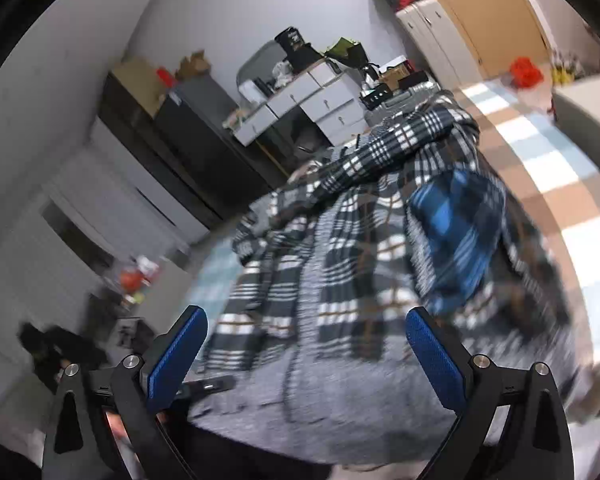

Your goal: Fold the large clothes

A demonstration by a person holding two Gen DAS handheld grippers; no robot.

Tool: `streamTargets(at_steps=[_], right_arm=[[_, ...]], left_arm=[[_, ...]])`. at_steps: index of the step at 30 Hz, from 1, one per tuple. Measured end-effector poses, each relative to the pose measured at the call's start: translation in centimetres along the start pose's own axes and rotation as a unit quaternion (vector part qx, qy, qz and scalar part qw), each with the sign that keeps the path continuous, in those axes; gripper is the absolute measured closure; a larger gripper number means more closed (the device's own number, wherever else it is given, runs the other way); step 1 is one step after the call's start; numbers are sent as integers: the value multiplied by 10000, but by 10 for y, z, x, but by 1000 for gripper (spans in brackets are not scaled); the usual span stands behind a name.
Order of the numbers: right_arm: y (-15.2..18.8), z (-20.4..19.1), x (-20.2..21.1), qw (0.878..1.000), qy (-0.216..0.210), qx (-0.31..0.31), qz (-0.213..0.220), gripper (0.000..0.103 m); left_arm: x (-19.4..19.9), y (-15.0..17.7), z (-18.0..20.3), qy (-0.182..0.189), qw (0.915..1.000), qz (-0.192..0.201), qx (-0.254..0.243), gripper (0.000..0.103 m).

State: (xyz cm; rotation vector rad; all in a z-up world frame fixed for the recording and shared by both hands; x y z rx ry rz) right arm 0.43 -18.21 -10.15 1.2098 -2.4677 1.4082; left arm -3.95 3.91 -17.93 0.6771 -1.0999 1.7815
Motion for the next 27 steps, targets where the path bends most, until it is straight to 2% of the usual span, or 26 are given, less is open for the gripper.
streamTargets(at_steps=[2, 5, 7, 8, 11, 12, 14, 15, 16, 17, 18, 19, 21, 22, 23, 24, 26, 27], right_arm=[[-2, -8, -10, 9998, -35, 146, -108, 2], [-5, -15, -35, 9976, 204, 516, -413, 2], [-3, -13, -51, 9956, 337, 376, -786, 2], [-3, -15, -57, 9956, 169, 251, -886, 2], [-6, -21, -61, 9959, 141, 370, -816, 3], [-10, -23, -60, 9958, 202, 581, -675, 3], [-15, -25, -55, 9947, 328, 863, -445, 2], [-17, -27, -53, 9939, 394, 972, -344, 2], [-21, -27, -51, 9926, 486, 1090, -209, 2], [-24, -28, -48, 9913, 562, 1189, -79, 2], [-28, -29, -46, 9902, 597, 1260, 27, 1], [-32, -30, -44, 9893, 595, 1322, 145, 0], [-44, -29, -41, 9876, 662, 1370, 388, 0], [-47, -28, -40, 9870, 668, 1386, 456, 0], [-51, -27, -38, 9859, 726, 1405, 546, 0], [-55, -26, -37, 9845, 820, 1412, 638, 0], [-63, -27, -29, 9822, 867, 1401, 903, 0], [-67, -30, -23, 9798, 834, 1442, 1106, 0]], left_arm=[[-2, 10, -4, -158, 9999, -31, -55, 101], [-1, 22, 11, -432, 9975, 11, -565, 101], [-6, 33, 28, -535, 9942, -3, -932, 101], [-7, 36, 32, -580, 9933, -30, -999, 101], [1, 33, 31, -740, 9944, 35, -756, 97], [12, 27, 30, -802, 9944, 244, -643, 96], [34, 15, 22, -1014, 9911, 612, -601, 88], [46, 9, 23, -1212, 9867, 874, -636, 83], [62, -2, 28, -1475, 9781, 1270, -744, 79], [71, -9, 25, -1620, 9721, 1489, -812, 77], [86, -19, 32, -1827, 9610, 1857, -927, 63], [97, -26, 36, -1940, 9524, 2132, -991, 39], [113, -38, 41, -2205, 9344, 2577, -1092, 20], [122, -46, 50, -2411, 9163, 2959, -1213, 20], [128, -51, 54, -2549, 9037, 3161, -1358, 20], [130, -57, 56, -2618, 8959, 3232, -1558, 20], [123, -65, 61, -2692, 8919, 3184, -1753, 20], [118, -68, 65, -2636, 8936, 3167, -1780, 20]])
Point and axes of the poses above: each gripper's, at about its wrist camera, not at the fingertips, and x roughly against the way its jaws point, z to its right, y to its underside, the point moved 8 cm from there along -x, roughly the way its jaws point, and after that the axes turned 5 degrees about z, right-handed, at the moved point
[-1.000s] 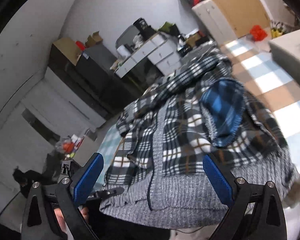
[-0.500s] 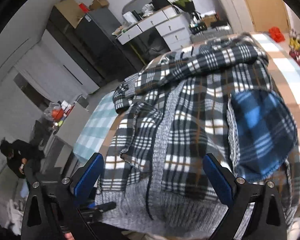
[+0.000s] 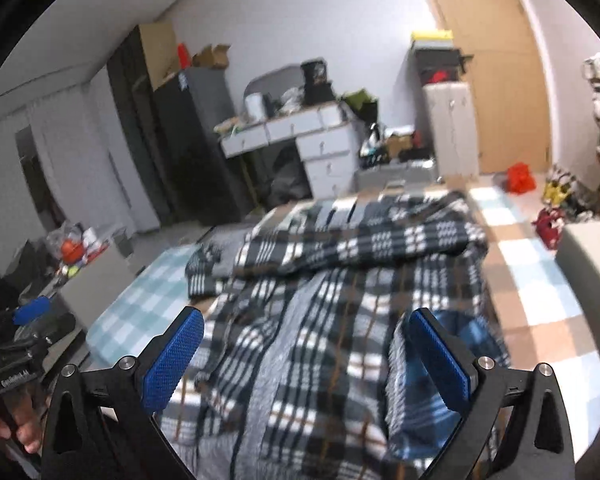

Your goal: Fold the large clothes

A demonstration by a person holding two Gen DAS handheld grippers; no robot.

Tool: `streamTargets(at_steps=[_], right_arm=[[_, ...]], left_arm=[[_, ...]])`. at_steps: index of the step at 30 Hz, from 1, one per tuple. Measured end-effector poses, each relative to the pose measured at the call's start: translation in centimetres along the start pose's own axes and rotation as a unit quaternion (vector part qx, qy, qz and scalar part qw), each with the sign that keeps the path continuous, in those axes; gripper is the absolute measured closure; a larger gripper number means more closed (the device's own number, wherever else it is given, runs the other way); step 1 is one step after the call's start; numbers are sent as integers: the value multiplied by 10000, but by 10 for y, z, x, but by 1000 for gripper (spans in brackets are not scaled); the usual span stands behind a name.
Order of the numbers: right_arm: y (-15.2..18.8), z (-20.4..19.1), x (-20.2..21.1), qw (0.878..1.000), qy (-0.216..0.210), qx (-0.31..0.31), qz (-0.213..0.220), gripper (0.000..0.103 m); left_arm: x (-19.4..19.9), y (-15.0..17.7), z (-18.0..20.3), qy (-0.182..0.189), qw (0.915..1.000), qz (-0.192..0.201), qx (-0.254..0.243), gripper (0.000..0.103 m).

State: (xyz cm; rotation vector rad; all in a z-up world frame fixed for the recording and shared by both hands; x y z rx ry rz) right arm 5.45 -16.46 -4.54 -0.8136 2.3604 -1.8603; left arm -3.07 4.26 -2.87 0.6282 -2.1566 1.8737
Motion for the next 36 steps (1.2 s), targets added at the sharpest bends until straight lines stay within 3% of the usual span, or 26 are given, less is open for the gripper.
streamTargets(at_steps=[3, 7, 14, 19, 23, 27, 29, 31, 33, 36], right_arm=[[-14, -1, 10, 9986, 44, 194, 493, 0], [-17, 4, 8, 9964, 149, 389, 736, 0], [4, 29, -9, 9994, 87, -156, 292, 0], [4, 28, -8, 9990, 48, -194, 411, 0], [7, 24, -16, 9993, 55, -204, 303, 0], [12, 20, -29, 9995, 2, -286, 128, 0], [15, 17, -35, 9996, 13, -267, 58, 0], [17, 14, -40, 9997, -20, -262, -19, 0], [20, 10, -44, 9995, -101, -281, -83, 0], [23, 6, -51, 9997, -83, -203, -138, 0]], left_arm=[[-16, -10, 11, 240, 9996, -27, 147, 20], [-22, -17, 13, 241, 9992, 96, 311, 20], [-28, -21, -3, 95, 9990, 64, 436, 20], [-53, -13, -57, 2, 9933, -320, 1107, 20], [-84, 2, -124, -355, 9825, -528, 1752, 20], [-127, 24, -167, -408, 9755, -1022, 1903, 20], [-149, 32, -175, -104, 9710, -1228, 2050, 20], [-170, 39, -177, 421, 9613, -1428, 2319, 20], [-193, 46, -173, 914, 9460, -1725, 2590, 20], [-220, 52, -170, 1348, 9252, -1957, 2960, 20]])
Point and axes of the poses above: each gripper's, at about its wrist camera, not at the fingertips, and x roughly against the way its jaws point, z to its right, y to its underside, the point moved 8 cm from there along -x, roughly the way its jaws point, and after that the axes turned 5 degrees about z, right-handed, at the moved point
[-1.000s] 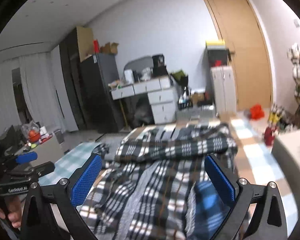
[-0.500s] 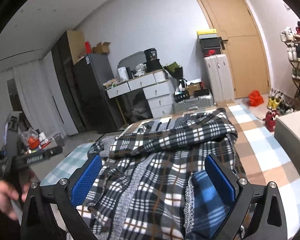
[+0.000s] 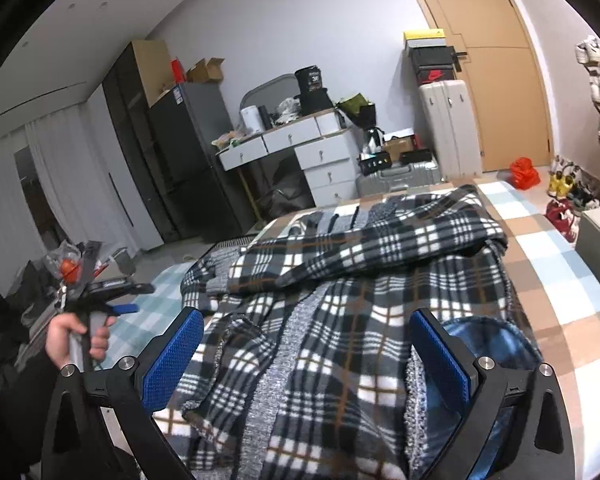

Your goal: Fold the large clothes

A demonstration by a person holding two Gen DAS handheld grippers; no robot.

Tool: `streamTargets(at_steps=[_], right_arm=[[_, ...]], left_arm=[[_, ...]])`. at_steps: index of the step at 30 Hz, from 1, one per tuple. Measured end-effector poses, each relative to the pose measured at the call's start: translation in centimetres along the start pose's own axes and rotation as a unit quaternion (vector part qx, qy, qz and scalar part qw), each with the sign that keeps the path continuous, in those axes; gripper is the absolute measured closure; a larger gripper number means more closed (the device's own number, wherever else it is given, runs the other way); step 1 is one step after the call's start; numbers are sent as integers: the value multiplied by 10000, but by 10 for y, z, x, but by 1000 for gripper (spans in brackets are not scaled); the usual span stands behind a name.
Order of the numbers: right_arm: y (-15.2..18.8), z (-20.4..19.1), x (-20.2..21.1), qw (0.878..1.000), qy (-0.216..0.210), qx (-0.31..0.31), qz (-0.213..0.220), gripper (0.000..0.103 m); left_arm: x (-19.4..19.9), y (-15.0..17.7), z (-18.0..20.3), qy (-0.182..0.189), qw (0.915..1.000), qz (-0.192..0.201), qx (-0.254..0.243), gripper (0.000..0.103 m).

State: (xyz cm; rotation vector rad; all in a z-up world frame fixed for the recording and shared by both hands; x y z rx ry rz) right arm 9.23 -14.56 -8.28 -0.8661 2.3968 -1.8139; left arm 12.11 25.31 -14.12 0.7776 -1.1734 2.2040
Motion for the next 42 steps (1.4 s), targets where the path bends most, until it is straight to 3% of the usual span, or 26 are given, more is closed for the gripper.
streamTargets(at_steps=[4, 10, 13, 17, 19, 21, 28, 30, 33, 35, 36, 37, 39, 42], right_arm=[[3, -1, -7, 10000, 50, 11, -48, 0], [6, 0, -15, 9998, 196, 61, -86, 0], [9, -4, -23, 9996, 218, 105, -159, 0], [13, -11, -35, 9991, 236, 235, -256, 0], [16, -17, -40, 9988, 217, 318, -312, 0], [19, -22, -45, 9984, 180, 411, -355, 0], [30, -40, -52, 9958, 91, 774, -485, 0], [33, -44, -52, 9948, 96, 888, -498, 0], [35, -51, -51, 9932, 78, 1059, -472, 0], [36, -54, -53, 9926, 64, 1112, -486, 0], [37, -55, -54, 9924, 35, 1109, -527, 0], [38, -56, -56, 9924, -10, 1075, -595, 0], [40, -54, -58, 9929, -54, 993, -655, 0], [39, -53, -57, 9934, -72, 946, -652, 0]], left_arm=[[-37, -20, -11, 494, 9977, -209, 423, 20], [-74, -56, -45, 758, 9848, -583, 1452, 20], [-101, -58, -48, 1270, 9667, -1163, 1895, 20], [-126, -52, -49, 1449, 9525, -1640, 2116, 20], [-137, -38, -42, 1646, 9399, -2031, 2198, 20], [-144, -28, -41, 1568, 9318, -2331, 2298, 20], [-147, -36, -32, 1600, 9407, -2110, 2122, 20], [-152, -37, -30, 1712, 9388, -2090, 2138, 21], [-158, -38, -32, 1682, 9355, -2062, 2323, 31], [-160, -36, -42, 1490, 9388, -1957, 2410, 55], [-162, -34, -47, 1400, 9398, -1963, 2422, 79], [-167, -34, -49, 1357, 9399, -2011, 2402, 93], [-171, -28, -48, 1514, 9367, -2173, 2291, 96], [-169, -27, -50, 1617, 9366, -2112, 2282, 102]])
Point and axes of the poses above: each gripper's, at about its wrist camera, not at the fingertips, and x roughly against the way its jaws point, z to its right, y to its underside, the point moved 8 cm from there along -x, roughly the way its jaws point, and after that the axes turned 5 degrees about z, right-handed, at the moved point
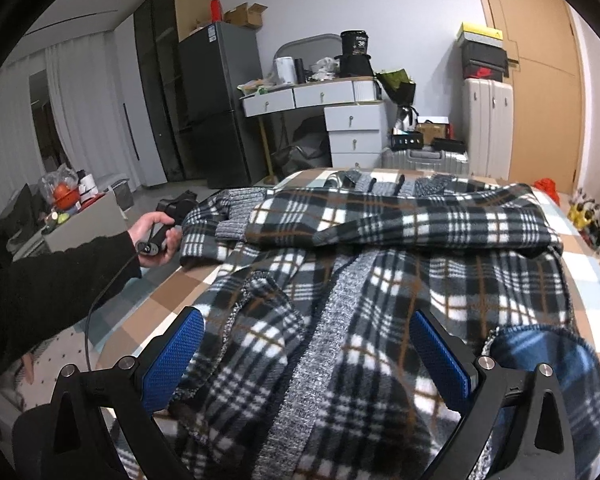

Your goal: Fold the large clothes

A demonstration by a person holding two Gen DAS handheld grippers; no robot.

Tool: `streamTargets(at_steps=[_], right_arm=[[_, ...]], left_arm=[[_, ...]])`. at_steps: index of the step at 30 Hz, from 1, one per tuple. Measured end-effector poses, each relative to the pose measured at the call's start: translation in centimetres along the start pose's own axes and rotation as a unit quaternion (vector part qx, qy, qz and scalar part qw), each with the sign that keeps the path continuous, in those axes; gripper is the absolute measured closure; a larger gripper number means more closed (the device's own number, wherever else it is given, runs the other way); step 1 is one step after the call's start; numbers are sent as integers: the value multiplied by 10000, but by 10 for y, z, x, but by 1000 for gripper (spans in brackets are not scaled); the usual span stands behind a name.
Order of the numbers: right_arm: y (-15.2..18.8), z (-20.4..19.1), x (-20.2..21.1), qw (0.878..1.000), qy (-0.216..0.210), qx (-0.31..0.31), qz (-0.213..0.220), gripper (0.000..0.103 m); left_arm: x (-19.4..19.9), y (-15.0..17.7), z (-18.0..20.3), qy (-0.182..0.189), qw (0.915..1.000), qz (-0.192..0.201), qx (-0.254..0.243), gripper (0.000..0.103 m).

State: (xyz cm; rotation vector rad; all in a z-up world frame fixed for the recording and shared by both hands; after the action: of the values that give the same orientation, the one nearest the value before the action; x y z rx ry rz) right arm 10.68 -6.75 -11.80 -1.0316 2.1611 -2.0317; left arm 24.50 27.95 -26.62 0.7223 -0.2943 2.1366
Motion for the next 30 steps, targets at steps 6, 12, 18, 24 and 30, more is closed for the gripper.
streamTargets(at_steps=[6, 12, 18, 24, 30], right_arm=[[-2, 3, 3, 10000, 5, -63, 42, 0], [-1, 5, 1, 9998, -56, -168, -25, 0], [-5, 6, 4, 9994, -112, -325, 77, 0], [-11, -3, 7, 9990, -256, -307, 206, 0], [-18, -33, 15, 9976, -608, -55, 334, 0]], left_arm=[[29, -11, 10, 115, 9986, 505, -143, 103], [80, -21, 0, 16, 9946, 1028, -140, 103], [155, -11, 8, -32, 9832, 1799, -323, 103], [228, 26, 19, -72, 9699, 2306, -775, 103], [265, 55, 23, -73, 9562, 2770, -944, 103]])
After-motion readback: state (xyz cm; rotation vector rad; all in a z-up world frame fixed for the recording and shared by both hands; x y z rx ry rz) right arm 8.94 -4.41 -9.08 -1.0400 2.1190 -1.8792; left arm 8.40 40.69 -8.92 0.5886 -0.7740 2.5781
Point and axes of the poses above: each gripper's, at about its wrist camera, not at the fingertips, and x roughly against the way its jaws point, z to its right, y to its underside, the point moved 8 cm from there along -x, roughly the way its jaws point, and after that the axes turned 5 degrees about z, right-handed, at the moved point
